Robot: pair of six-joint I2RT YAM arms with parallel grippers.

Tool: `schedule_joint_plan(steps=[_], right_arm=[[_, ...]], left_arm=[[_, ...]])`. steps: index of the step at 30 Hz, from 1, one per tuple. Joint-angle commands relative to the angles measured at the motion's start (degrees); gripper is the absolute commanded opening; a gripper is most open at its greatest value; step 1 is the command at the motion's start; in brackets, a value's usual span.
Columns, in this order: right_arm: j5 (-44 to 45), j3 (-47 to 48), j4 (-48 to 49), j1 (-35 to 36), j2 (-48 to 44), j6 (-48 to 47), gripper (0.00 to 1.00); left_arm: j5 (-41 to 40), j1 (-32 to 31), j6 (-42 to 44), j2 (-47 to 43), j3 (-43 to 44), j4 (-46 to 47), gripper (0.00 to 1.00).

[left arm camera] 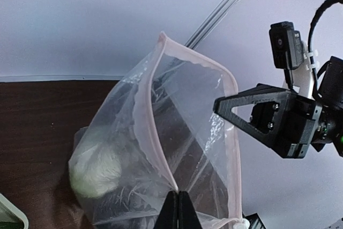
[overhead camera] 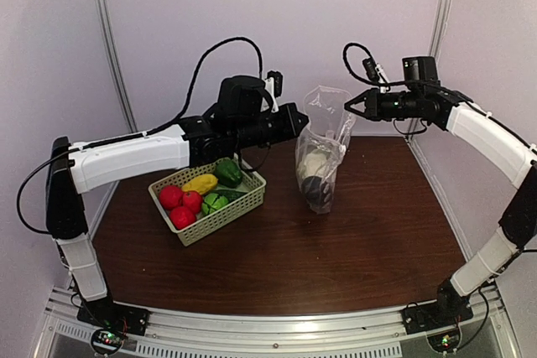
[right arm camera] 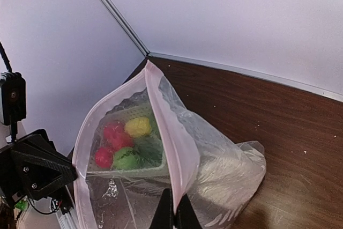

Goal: Place the food in the zip-top bag and seal the zipper
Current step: Adjust the zipper food storage bag at the center of the board, then pick up the fake fruit from the bin.

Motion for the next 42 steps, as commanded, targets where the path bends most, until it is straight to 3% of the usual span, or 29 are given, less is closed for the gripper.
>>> schedule_joint_plan(steps=[1,6,7,9,10,16,21,28,35,38,42], right_arm=[[8.70,4.81,-4.00,-0.23,-0.96,-7.18,0.00],[13.79,6.48,-5.77,-0.21,-0.94,-11.69,0.00],[14.71,6.09,-5.68,-0.14,-0.98,-12.07,0.00],[15.69,5.14,-6.12,-0.07,-0.49,-13.27,0.00],[16.25,4.29,-6.31,0.03,-0.27,-13.97,0.00],[17.57,-1.87,-5.85,1.54,-1.33,-18.44,0.00],[15.47,-5.34,-5.11,3.90,-2.20,-19.44,0.00],[13.89,-8.64,-4.30,10.26,-0.46,-21.33,0.00],[11.24,-13.76,0.69,11.11,-1.25,-24.33,0.00],[10.39,-15.61,1.63,11.15,-1.78,-24.09,0.00],[10.67,-18.43,3.30,11.15,-3.37,-24.38,0.00]], left_arm=[[-0.76,-0.11,0.37,1.45,-0.43,0.95,0.00],[1.13,0.32,1.01,3.91,2.46,-1.96,0.03],[2.53,0.70,0.95,4.57,3.10,-2.94,0.14],[4.68,1.50,0.70,5.49,4.03,-6.04,0.46],[5.12,1.91,0.78,5.56,4.00,-7.82,0.54],[4.17,4.50,7.89,-1.21,-4.66,-14.05,0.71],[0.35,9.91,11.98,-4.67,-9.04,-25.49,0.75],[-1.26,17.81,13.41,-9.04,-17.31,-26.71,0.73],[-1.43,21.05,15.92,-3.30,-10.40,-37.14,0.67],[-0.38,21.03,16.85,-1.52,-7.94,-44.73,0.75],[-2.40,21.14,17.40,-1.74,-10.48,-46.34,0.79]])
